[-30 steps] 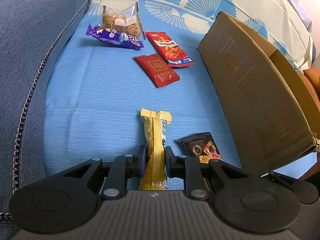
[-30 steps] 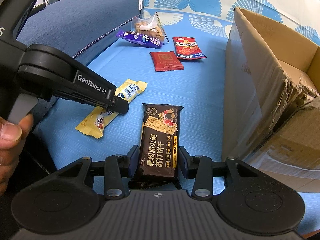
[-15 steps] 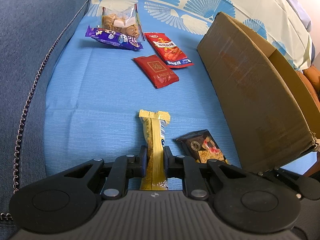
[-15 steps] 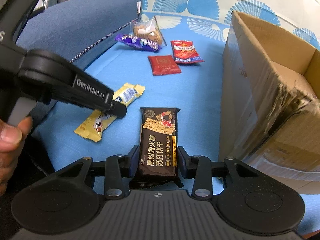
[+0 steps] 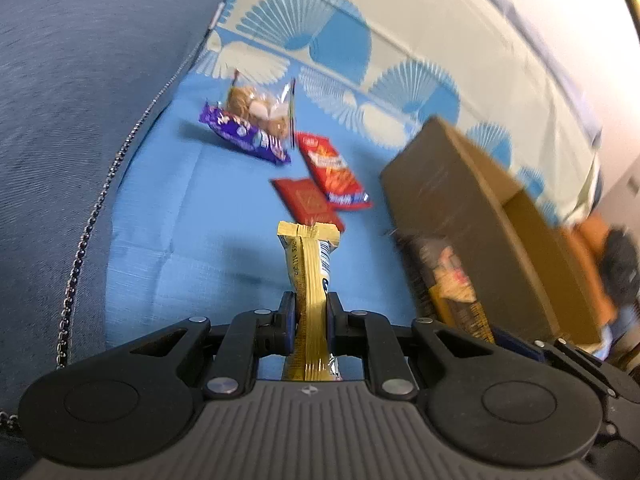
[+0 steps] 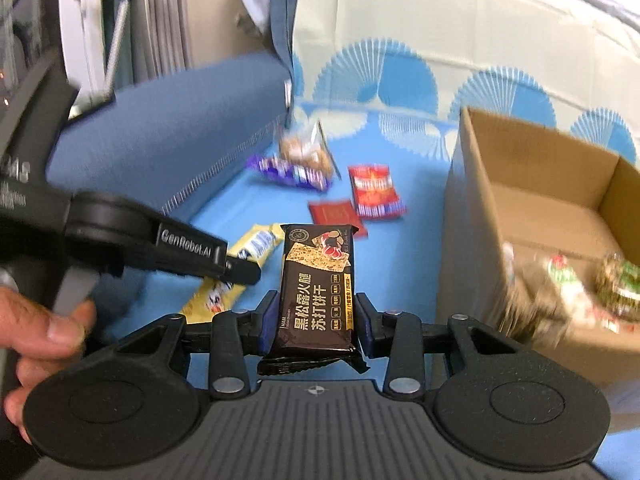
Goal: Organize snacks
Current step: 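Carry both snacks over the box and release them with both grippers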
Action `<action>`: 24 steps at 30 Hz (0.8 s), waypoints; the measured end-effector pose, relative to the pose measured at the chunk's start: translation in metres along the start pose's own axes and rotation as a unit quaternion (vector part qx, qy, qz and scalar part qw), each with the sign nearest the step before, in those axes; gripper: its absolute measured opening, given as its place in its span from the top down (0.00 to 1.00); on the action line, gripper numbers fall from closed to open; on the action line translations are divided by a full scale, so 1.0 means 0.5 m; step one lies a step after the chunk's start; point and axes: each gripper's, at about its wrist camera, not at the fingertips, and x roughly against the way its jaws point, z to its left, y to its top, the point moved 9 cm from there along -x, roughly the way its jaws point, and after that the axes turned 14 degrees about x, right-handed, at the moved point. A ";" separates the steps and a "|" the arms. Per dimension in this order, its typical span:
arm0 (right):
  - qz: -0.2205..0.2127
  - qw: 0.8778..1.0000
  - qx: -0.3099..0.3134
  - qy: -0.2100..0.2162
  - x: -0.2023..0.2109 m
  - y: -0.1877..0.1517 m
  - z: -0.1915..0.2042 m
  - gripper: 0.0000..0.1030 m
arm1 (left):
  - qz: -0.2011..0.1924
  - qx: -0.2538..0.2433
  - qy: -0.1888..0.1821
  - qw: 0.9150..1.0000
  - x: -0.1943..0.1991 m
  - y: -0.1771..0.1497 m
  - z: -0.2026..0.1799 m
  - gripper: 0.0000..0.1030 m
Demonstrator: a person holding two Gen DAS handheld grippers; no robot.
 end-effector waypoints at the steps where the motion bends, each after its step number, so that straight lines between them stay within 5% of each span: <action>1: -0.014 1.000 0.001 0.000 0.010 0.015 -0.002 0.60 | -0.004 0.011 -0.007 1.000 0.005 0.005 0.003 0.85; 6: -0.086 0.996 0.009 -0.002 0.064 0.079 -0.019 0.60 | -0.016 0.052 -0.022 0.998 0.021 0.027 0.010 0.85; 12: -0.149 0.988 -0.012 -0.023 0.121 0.122 -0.092 0.60 | 0.000 0.032 -0.010 0.999 0.013 0.034 -0.057 0.85; 18: -0.173 0.978 -0.079 -0.089 0.147 0.125 -0.226 0.60 | -0.026 0.022 -0.068 0.997 -0.006 0.088 -0.254 0.85; 24: -0.164 0.954 -0.170 -0.184 0.168 0.078 -0.381 0.60 | -0.030 -0.011 -0.112 0.993 -0.066 0.093 -0.476 0.85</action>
